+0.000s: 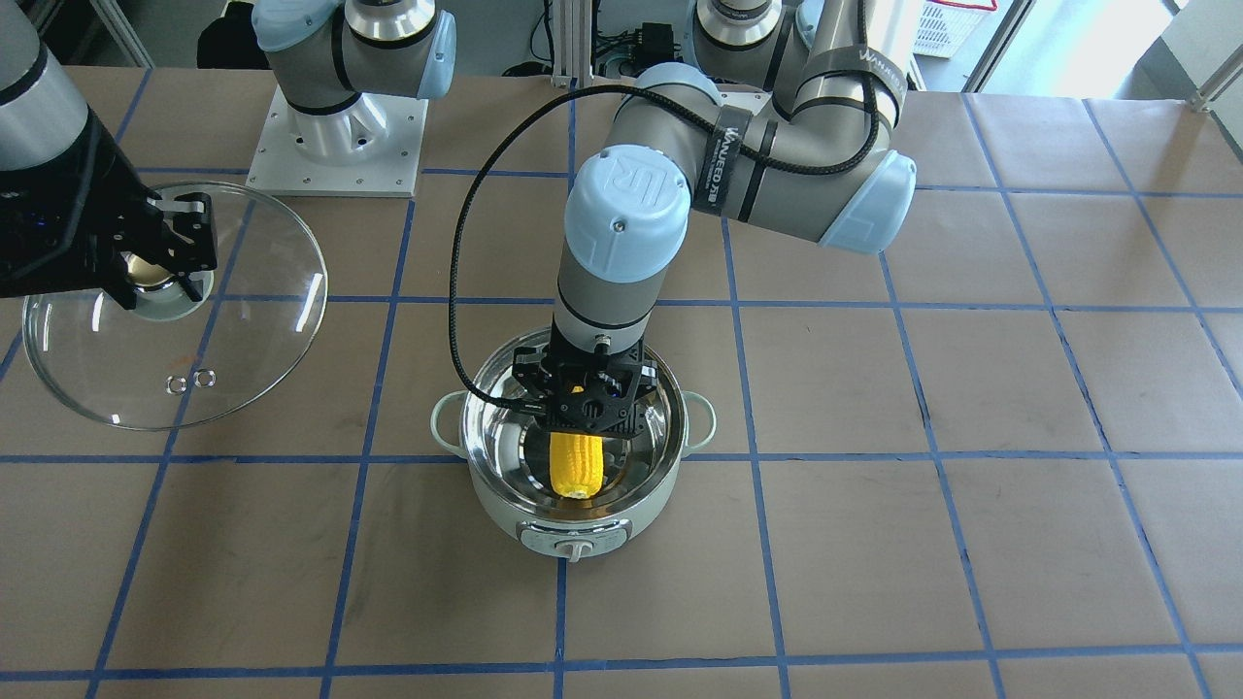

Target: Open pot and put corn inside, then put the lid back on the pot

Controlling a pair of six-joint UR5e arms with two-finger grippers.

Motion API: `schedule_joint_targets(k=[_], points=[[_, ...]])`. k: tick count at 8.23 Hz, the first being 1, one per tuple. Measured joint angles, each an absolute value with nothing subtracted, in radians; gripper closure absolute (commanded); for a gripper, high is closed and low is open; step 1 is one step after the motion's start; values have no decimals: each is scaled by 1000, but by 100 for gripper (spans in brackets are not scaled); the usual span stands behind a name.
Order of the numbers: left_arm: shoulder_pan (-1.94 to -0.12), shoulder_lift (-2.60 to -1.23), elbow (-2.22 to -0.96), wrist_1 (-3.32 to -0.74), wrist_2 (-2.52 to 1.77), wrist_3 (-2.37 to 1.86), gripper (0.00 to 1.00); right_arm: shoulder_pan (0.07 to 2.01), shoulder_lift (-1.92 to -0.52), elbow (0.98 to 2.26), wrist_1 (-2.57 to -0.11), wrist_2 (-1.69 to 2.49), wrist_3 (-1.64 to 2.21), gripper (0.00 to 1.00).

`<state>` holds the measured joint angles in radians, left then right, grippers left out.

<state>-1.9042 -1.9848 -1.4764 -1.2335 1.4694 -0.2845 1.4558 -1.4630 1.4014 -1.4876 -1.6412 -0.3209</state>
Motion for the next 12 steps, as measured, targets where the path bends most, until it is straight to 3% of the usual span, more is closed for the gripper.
schedule_joint_targets(k=[1,5,9,12], points=[[-1912,-2007,-1485,-1222,1469,-284,1,1456,-1463,1402,-1488,-1640,-321,100],[-1917,-2020,-1491,-1217,1496,-292,0,1456,-1461,1404,-1488,-1636,-315,100],[-1894,-1951,-1475,-1232,1509,-243,0,1458,-1461,1404,-1488,-1618,-304,100],[-1749,-1859,-1447,-1308,1573,-139,0,1474,-1459,1398,-1490,-1583,-230,100]])
